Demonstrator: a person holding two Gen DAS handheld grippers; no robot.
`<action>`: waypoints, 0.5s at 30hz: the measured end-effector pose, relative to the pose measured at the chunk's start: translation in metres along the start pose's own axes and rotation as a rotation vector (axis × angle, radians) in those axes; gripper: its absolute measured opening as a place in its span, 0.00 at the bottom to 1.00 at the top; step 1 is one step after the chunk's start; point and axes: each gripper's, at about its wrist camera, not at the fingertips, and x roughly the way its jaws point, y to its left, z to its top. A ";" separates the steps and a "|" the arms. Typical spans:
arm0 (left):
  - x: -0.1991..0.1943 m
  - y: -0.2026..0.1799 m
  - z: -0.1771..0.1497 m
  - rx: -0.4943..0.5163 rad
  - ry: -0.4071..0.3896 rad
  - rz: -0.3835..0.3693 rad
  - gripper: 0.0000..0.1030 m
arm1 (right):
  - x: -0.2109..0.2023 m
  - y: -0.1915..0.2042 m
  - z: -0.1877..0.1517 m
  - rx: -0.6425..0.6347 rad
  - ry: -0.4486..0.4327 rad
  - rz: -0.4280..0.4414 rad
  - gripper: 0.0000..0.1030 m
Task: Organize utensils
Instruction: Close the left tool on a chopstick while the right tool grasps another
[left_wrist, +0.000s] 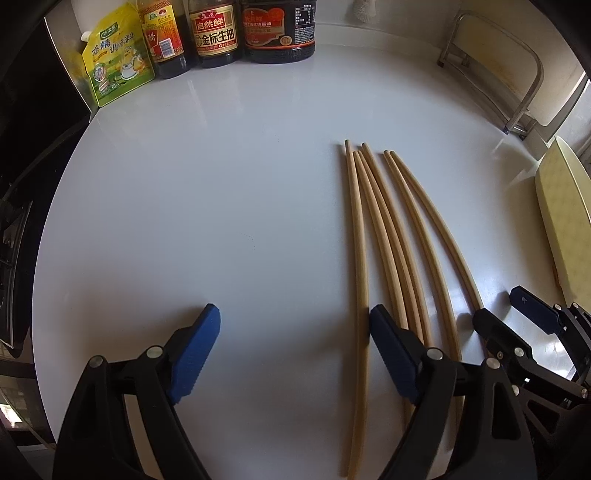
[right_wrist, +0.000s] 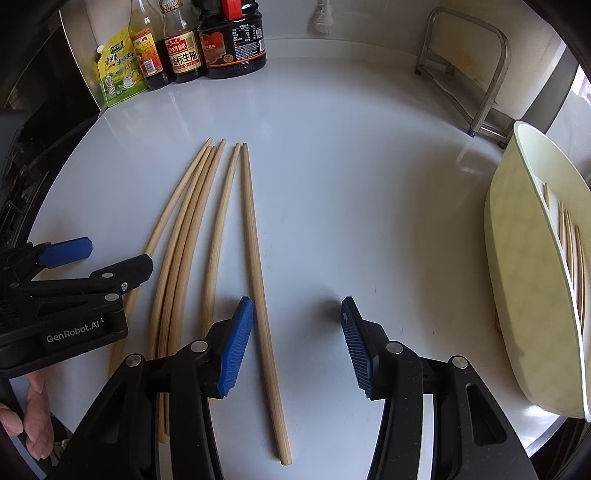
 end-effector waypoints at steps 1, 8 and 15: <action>0.000 0.000 0.001 0.001 -0.002 0.001 0.78 | 0.001 0.002 0.000 -0.010 -0.005 0.000 0.46; -0.007 -0.011 -0.001 0.057 -0.027 -0.030 0.35 | 0.002 0.018 0.003 -0.084 -0.016 0.019 0.22; -0.008 -0.008 0.000 0.068 0.010 -0.061 0.07 | 0.005 0.019 0.008 -0.058 0.000 0.030 0.06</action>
